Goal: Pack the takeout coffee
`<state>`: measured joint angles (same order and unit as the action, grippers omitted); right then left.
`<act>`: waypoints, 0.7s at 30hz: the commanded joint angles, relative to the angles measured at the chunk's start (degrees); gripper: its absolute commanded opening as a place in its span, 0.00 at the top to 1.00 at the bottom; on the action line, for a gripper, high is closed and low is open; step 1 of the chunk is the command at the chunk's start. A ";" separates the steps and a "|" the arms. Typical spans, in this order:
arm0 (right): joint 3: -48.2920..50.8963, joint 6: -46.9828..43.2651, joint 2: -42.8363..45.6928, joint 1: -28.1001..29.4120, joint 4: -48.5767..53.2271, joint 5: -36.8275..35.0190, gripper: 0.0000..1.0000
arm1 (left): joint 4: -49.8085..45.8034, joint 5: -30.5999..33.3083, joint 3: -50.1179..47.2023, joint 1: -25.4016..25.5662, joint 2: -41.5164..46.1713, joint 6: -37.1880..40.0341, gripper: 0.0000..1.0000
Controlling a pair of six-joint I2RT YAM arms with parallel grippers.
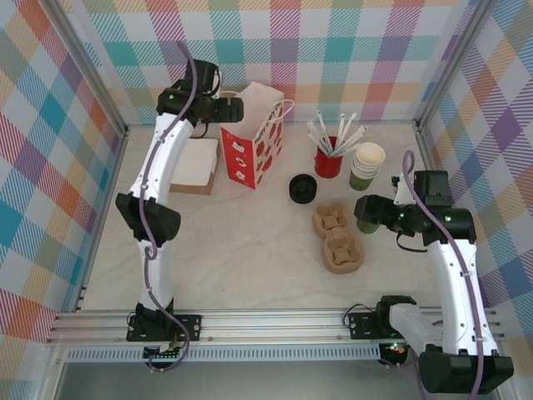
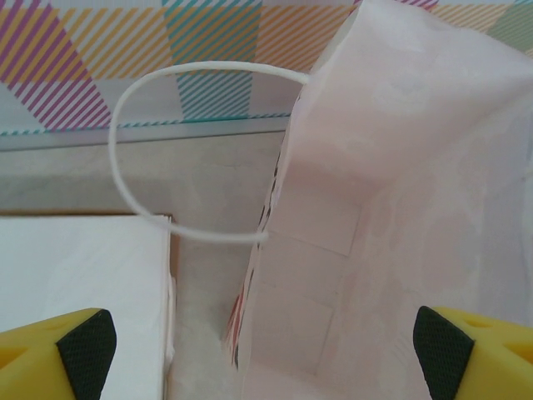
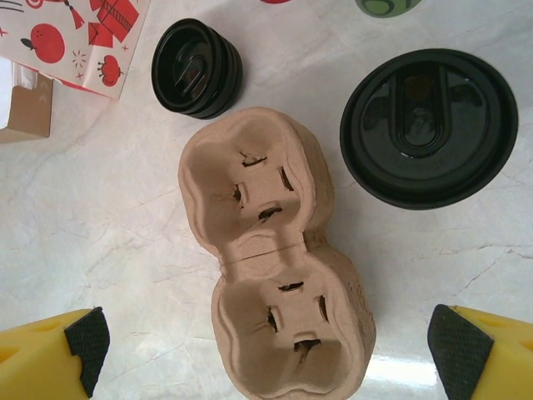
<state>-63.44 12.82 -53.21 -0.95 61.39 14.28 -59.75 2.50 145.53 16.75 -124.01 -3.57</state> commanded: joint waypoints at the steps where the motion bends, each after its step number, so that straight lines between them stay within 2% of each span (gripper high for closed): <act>1: 0.77 -0.66 -0.34 -0.11 -0.02 2.46 0.00 | 2.57 0.05 2.94 -0.85 -2.20 4.78 0.07; 7: 1.21 0.19 -0.74 -0.10 -1.35 4.69 0.00 | 8.72 0.08 3.15 -0.80 -5.55 5.24 0.10; 13: 0.77 0.14 -1.11 -0.16 -1.15 4.58 0.00 | 9.55 -0.18 4.33 -0.85 -7.99 7.26 0.22; 17: 0.77 0.36 -1.22 -0.13 -1.22 4.70 0.00 | 9.48 0.42 4.43 -0.85 -8.67 8.00 0.36; 21: 0.69 0.44 -1.20 -0.17 -1.26 4.70 0.00 | 8.72 0.76 4.45 -0.85 -8.97 8.41 0.56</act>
<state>-62.57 12.88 -54.39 -0.95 60.49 17.67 -51.37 2.68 147.98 16.73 -132.31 3.70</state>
